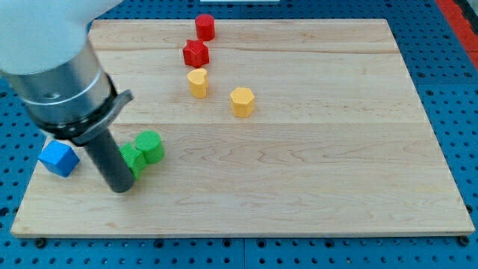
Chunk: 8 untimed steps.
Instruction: Move green circle towards red star
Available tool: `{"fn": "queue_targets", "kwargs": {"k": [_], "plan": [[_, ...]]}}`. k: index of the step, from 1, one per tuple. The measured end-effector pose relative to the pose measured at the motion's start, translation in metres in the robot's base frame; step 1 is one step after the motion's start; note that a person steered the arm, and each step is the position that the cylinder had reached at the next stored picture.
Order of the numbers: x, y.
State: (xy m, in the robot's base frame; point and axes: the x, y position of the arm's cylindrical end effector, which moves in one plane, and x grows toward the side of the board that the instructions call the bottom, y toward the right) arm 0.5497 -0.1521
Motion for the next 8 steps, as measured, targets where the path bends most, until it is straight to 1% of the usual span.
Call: {"fn": "queue_targets", "kwargs": {"k": [1,3,4,7,8], "plan": [[-0.026,0.018],[-0.076,0.023],[-0.08,0.047],[-0.168,0.047],[-0.175,0.048]]}}
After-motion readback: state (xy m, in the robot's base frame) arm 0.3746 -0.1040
